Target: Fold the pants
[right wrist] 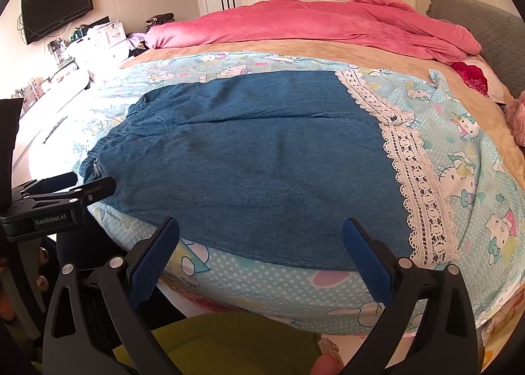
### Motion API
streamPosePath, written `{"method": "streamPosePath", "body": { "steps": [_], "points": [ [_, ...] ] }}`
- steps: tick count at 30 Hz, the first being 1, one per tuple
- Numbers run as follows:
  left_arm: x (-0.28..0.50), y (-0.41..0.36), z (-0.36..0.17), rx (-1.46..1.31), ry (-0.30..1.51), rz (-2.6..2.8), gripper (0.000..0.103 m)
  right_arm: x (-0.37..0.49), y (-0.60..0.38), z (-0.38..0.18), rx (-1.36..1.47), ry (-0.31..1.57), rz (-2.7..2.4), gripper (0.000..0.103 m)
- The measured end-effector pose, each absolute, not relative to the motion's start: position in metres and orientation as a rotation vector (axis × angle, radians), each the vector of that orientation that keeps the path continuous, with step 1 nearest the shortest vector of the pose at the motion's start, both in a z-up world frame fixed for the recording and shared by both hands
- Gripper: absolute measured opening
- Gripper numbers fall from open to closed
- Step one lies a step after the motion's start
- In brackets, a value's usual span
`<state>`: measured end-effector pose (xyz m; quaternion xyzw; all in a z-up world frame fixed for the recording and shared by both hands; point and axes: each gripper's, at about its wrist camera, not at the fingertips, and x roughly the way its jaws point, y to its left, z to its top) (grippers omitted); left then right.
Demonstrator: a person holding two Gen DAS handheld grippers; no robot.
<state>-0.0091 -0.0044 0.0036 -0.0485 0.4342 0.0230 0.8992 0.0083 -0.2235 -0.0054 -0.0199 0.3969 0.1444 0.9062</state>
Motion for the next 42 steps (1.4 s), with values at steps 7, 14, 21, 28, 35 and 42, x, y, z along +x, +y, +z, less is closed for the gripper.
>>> {"method": "streamPosePath", "body": {
  "steps": [7, 14, 21, 28, 35, 42],
  "points": [
    [-0.010, -0.005, 0.005, -0.098, 0.896, 0.048, 0.094, 0.008, -0.223, -0.006, -0.043, 0.819, 0.296, 0.099],
    [-0.010, -0.005, 0.006, -0.095, 0.893, 0.049, 0.094, 0.009, -0.223, -0.006, -0.043, 0.819, 0.295, 0.099],
    [-0.010, -0.004, 0.008, -0.096, 0.888, 0.051, 0.094, 0.009, -0.224, -0.006, -0.041, 0.813, 0.292, 0.099],
    [-0.011, -0.003, 0.008, -0.095, 0.889, 0.053, 0.094, 0.010, -0.224, -0.005, -0.039, 0.806, 0.293, 0.099],
    [-0.008, 0.001, 0.011, -0.096, 0.887, 0.052, 0.094, 0.020, -0.224, 0.001, -0.033, 0.787, 0.294, 0.099],
    [0.004, 0.012, 0.013, -0.105, 0.887, 0.071, 0.094, 0.041, -0.217, 0.012, -0.058, 0.745, 0.307, 0.099]
  ]
}}
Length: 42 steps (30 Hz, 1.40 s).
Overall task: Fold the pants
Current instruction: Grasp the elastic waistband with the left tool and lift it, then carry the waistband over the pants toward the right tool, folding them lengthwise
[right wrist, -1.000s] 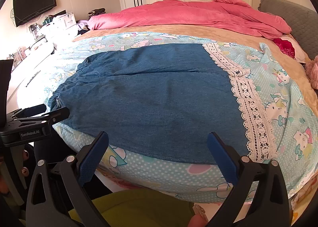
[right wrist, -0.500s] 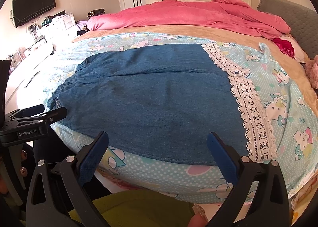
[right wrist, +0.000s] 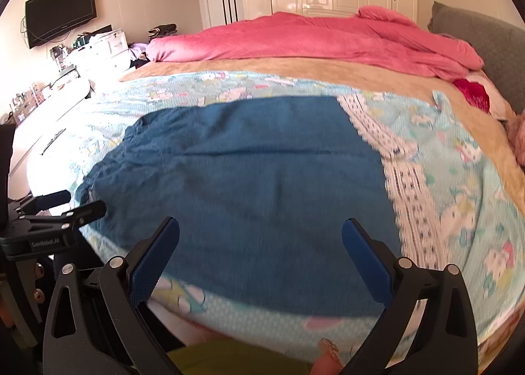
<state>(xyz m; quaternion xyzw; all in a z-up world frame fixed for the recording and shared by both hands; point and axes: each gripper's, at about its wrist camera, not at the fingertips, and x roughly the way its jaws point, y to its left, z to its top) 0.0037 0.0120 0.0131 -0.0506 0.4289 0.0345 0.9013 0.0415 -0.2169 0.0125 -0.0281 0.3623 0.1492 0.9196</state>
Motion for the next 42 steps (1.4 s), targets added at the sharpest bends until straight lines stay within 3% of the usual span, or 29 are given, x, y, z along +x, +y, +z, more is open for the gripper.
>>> {"method": "streamPosePath", "body": {
  "steps": [34, 42],
  "points": [
    [0.153, 0.118, 0.005, -0.194, 0.938, 0.151, 0.094, 0.257, -0.094, 0.003, -0.252, 0.869, 0.539, 0.099],
    [0.194, 0.136, -0.013, -0.120, 0.980, 0.200, 0.094, 0.310, -0.060, -0.029, -0.343, 0.951, 0.566, 0.099]
  ]
}}
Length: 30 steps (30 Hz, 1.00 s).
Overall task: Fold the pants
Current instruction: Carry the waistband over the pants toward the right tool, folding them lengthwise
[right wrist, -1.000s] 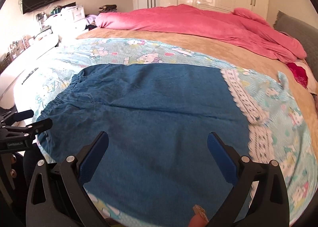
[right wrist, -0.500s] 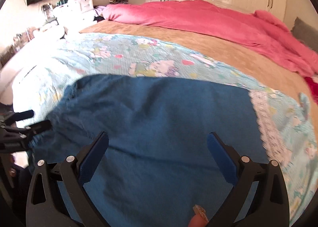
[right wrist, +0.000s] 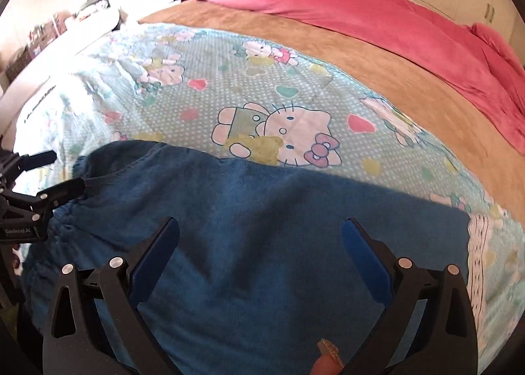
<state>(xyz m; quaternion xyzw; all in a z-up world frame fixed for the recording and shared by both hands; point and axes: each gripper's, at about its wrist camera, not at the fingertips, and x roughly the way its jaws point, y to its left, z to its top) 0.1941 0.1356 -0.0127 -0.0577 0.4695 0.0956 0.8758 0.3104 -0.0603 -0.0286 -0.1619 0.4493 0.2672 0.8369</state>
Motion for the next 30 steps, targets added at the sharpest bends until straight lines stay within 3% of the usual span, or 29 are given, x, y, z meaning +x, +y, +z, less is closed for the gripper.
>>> {"method": "streamPosePath", "body": {
  "steps": [12, 15, 17, 20, 30],
  "points": [
    [0.213, 0.135, -0.032, -0.102, 0.987, 0.040, 0.094, 0.340, -0.027, -0.049, -0.552, 0.911, 0.626, 0.099],
    [0.214, 0.132, -0.031, -0.061, 0.965, 0.030, 0.074, 0.342, -0.021, -0.052, -0.586, 0.914, 0.644, 0.099],
    [0.216, 0.127, -0.031, -0.008, 0.952, 0.025, 0.050, 0.344, -0.017, -0.053, -0.606, 0.915, 0.654, 0.099],
    [0.216, 0.126, -0.031, -0.006, 0.945, 0.007, 0.035, 0.345, -0.012, -0.055, -0.631, 0.917, 0.675, 0.099],
    [0.189, 0.121, 0.005, -0.041, 0.838, -0.057, 0.029, 0.340, 0.000, -0.054, -0.700, 0.897, 0.764, 0.098]
  ]
}}
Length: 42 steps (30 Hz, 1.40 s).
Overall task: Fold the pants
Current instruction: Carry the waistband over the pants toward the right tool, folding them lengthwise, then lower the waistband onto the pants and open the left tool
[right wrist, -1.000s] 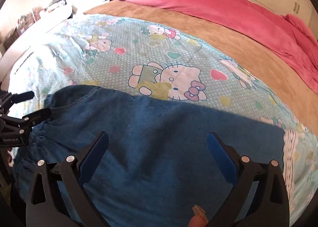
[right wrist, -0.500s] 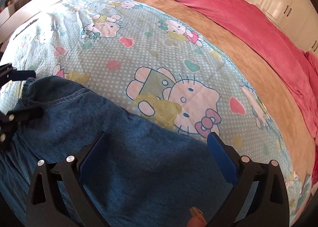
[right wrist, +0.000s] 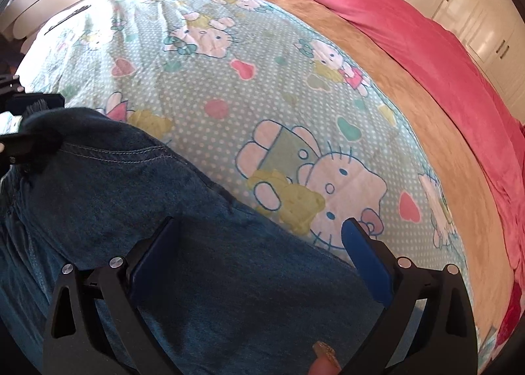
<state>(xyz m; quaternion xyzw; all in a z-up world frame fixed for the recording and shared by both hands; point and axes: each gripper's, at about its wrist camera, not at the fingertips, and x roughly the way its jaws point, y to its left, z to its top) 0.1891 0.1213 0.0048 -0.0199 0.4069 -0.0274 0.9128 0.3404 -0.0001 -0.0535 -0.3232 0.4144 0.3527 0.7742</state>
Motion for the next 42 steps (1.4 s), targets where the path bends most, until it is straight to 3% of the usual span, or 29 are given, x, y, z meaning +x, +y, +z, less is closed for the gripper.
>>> {"method": "streamPosePath", "body": {
  "steps": [2, 4, 6, 7, 9, 11, 15, 28, 42],
  "points": [
    [0.183, 0.120, 0.012, -0.045, 0.819, -0.068, 0.029, 0.335, 0.004, -0.054, -0.719, 0.887, 0.795, 0.096],
    [0.176, 0.116, 0.018, -0.038, 0.804, -0.087, 0.029, 0.331, 0.007, -0.054, -0.729, 0.881, 0.819, 0.087],
    [0.171, 0.114, 0.020, -0.027, 0.800, -0.091, 0.029, 0.324, 0.009, -0.054, -0.718, 0.882, 0.860, 0.061],
    [0.169, 0.114, 0.019, -0.019, 0.801, -0.090, 0.029, 0.320, 0.009, -0.054, -0.712, 0.880, 0.877, 0.055],
    [0.168, 0.113, 0.017, -0.009, 0.803, -0.080, 0.029, 0.309, 0.007, -0.052, -0.699, 0.857, 0.899, 0.025],
    [0.167, 0.117, 0.015, -0.020, 0.802, -0.068, 0.029, 0.301, 0.003, -0.048, -0.690, 0.832, 0.882, 0.013],
    [0.162, 0.124, 0.017, -0.039, 0.791, -0.059, 0.029, 0.285, -0.022, -0.030, -0.567, 0.779, 0.861, 0.007],
    [0.110, 0.112, 0.036, 0.017, 0.733, -0.062, 0.032, 0.189, -0.101, 0.032, -0.224, 0.660, 0.915, 0.007],
    [0.029, 0.102, 0.025, 0.051, 0.778, -0.042, 0.033, 0.062, -0.102, 0.005, -0.324, 0.718, 1.096, 0.007]
  ]
}}
